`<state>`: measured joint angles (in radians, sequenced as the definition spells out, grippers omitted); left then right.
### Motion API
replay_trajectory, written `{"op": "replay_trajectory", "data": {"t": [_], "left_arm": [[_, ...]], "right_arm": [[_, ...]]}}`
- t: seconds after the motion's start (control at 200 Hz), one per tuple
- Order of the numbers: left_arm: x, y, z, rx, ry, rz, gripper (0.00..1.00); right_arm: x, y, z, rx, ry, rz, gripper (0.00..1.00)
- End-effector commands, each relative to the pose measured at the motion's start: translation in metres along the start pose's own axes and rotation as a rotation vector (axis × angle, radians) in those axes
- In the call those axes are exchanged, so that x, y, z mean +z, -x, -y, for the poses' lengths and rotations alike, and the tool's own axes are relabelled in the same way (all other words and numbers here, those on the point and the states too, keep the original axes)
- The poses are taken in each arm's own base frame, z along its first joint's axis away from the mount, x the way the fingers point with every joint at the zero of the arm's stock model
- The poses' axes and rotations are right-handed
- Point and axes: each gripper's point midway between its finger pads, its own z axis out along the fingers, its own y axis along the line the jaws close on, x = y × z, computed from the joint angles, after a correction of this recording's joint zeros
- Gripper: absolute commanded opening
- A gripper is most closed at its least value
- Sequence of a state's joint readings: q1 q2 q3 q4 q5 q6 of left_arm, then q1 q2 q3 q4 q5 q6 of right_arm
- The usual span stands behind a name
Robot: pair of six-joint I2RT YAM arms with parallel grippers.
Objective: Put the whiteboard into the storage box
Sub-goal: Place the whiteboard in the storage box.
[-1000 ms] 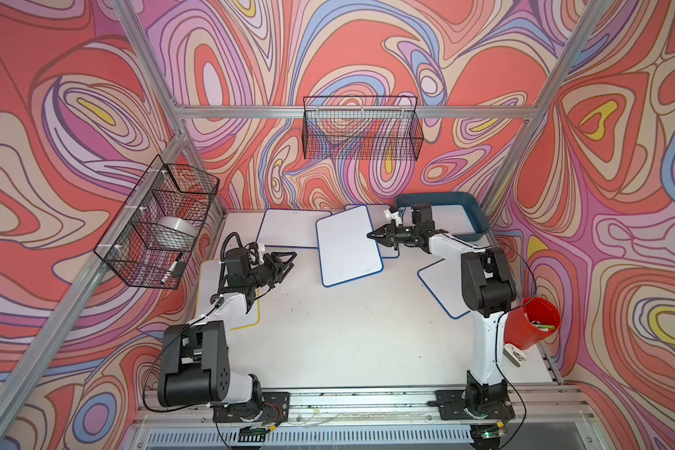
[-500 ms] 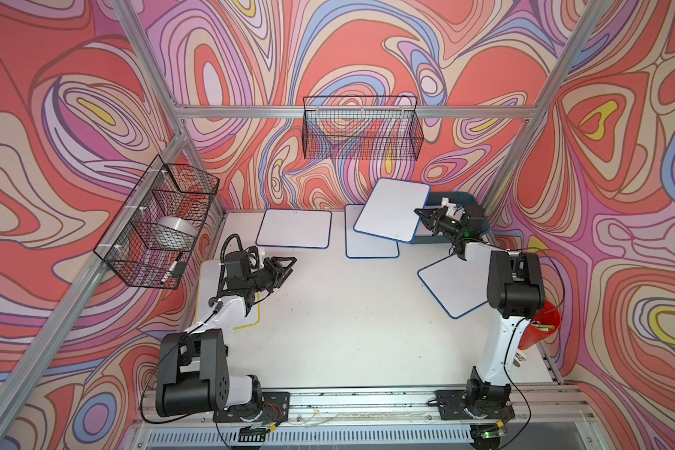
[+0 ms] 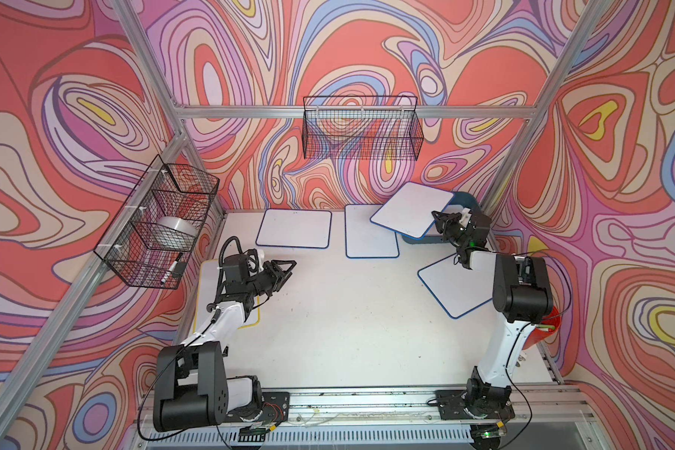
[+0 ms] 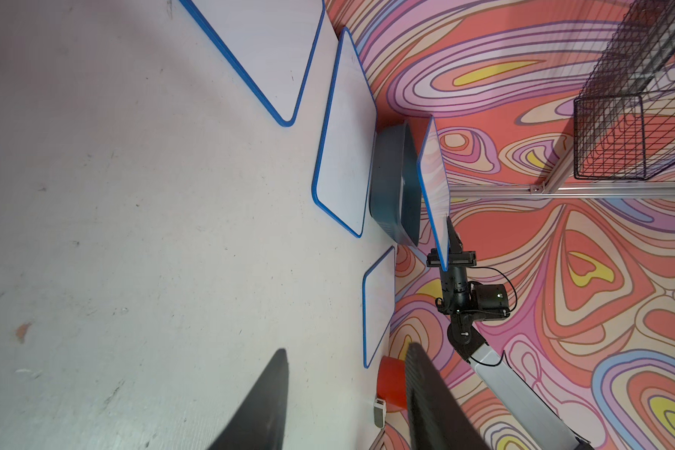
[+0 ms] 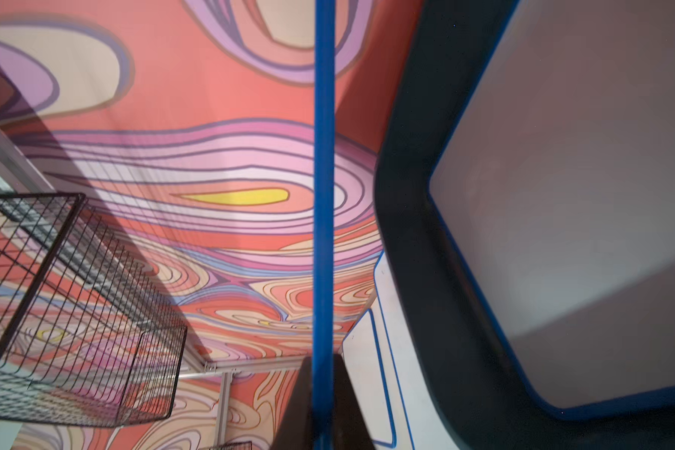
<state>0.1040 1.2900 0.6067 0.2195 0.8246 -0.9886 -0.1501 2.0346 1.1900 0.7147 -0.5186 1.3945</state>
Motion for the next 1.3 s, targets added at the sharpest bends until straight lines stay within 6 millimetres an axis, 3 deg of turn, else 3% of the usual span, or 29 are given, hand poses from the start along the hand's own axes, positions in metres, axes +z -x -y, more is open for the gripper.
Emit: {"op": "replay_trajectory", "data": {"t": [0.0, 0.291, 0.626, 0.977, 1.297], "left_arm": [[-0.005, -0.005, -0.005, 0.014, 0.019, 0.005, 0.45], [-0.006, -0.006, -0.007, 0.013, 0.021, 0.014, 0.45], [-0.010, -0.006, -0.003, 0.023, 0.019, 0.027, 0.45], [-0.014, -0.010, -0.004, 0.028, 0.028, 0.028, 0.45], [-0.009, -0.010, -0.009, 0.013, 0.032, 0.017, 0.45]], "right_arm": [[-0.019, 0.043, -0.042, -0.034, 0.103, 0.208, 0.00], [-0.040, 0.073, -0.021, -0.002, 0.047, 0.395, 0.00], [-0.067, 0.093, -0.001, -0.021, -0.069, 0.567, 0.00], [-0.038, 0.084, 0.015, -0.040, -0.100, 0.442, 0.00], [-0.034, 0.061, 0.001, -0.102, -0.099, 0.320, 0.34]]}}
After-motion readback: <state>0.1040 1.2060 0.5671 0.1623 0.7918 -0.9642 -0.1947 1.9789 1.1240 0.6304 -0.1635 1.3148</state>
